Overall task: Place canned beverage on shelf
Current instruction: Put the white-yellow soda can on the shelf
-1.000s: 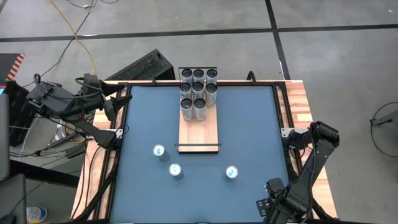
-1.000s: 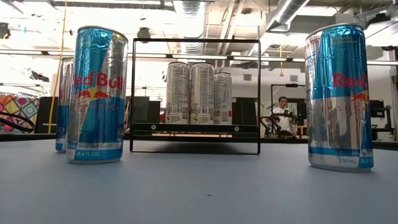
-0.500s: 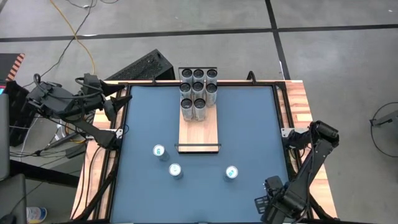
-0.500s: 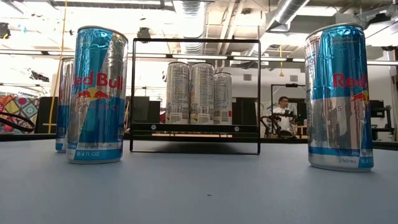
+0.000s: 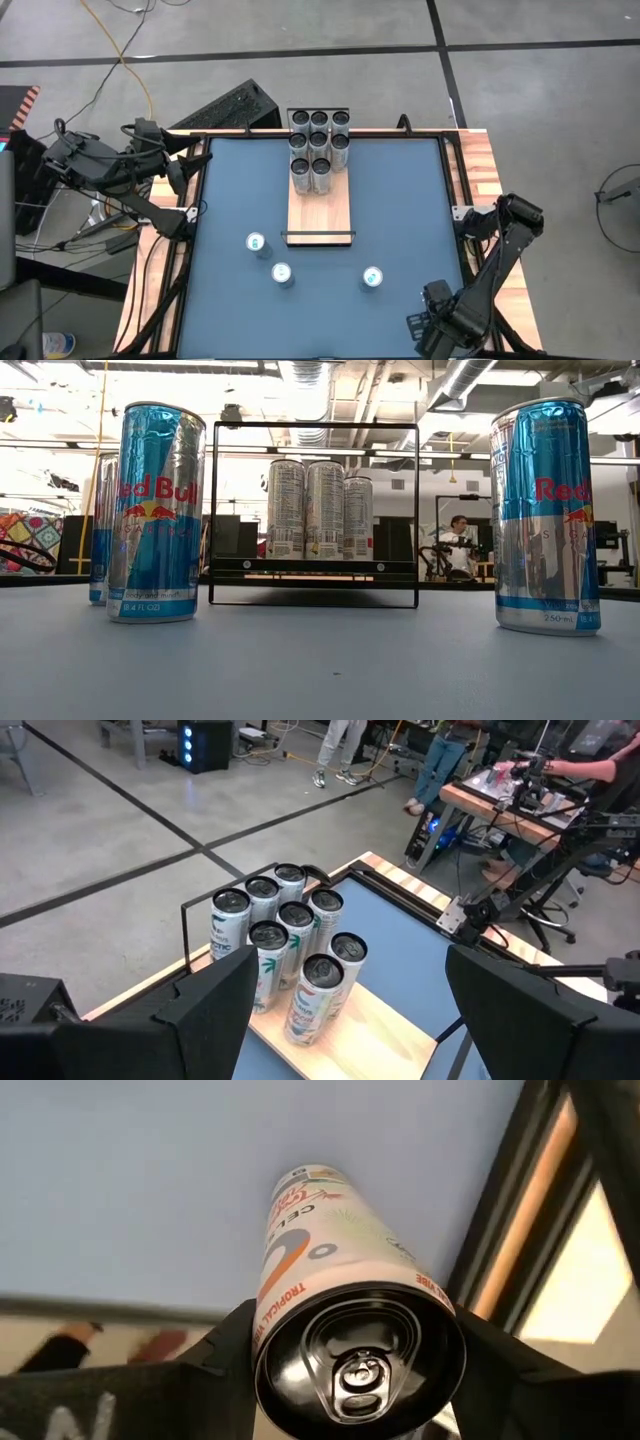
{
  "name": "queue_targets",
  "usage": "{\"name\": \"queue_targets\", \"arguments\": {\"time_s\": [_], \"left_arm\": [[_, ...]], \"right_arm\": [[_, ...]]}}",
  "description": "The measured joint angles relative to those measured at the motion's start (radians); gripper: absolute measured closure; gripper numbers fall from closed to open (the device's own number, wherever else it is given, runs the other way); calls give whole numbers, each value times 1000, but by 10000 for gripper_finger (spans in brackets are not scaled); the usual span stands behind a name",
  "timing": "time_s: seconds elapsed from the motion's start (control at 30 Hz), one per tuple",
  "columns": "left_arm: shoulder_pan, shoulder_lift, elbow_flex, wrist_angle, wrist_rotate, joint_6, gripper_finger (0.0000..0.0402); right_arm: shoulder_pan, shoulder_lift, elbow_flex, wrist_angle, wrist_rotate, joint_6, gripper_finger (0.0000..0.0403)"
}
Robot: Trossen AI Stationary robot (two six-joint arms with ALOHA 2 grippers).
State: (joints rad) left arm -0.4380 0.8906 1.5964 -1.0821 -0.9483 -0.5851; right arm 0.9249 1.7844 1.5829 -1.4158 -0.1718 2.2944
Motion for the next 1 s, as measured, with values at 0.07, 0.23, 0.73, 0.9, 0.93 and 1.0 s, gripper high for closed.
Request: {"name": "queue_targets", "arguments": {"time_s": [0.07, 0.23, 0.73, 0.9, 0.93, 1.0], "left_arm": [[0, 0, 0, 0, 0, 0, 93], [0, 0, 0, 0, 0, -1, 93], [0, -1, 0, 0, -7, 79, 93], [0, -1, 0, 0, -7, 91, 93], [0, -1, 0, 0, -7, 94, 93], [0, -1, 0, -1, -6, 100, 93]], "right_arm": [[-21, -16, 21, -64, 26, -22, 178], [-87, -120, 39, -164, 110, -89, 178], [-628, -309, -68, -157, 268, -660, 178], [-856, -293, -64, -145, 278, -885, 178], [-892, -287, -62, -147, 275, -922, 178], [-955, -261, -42, -143, 273, -991, 178]]}}
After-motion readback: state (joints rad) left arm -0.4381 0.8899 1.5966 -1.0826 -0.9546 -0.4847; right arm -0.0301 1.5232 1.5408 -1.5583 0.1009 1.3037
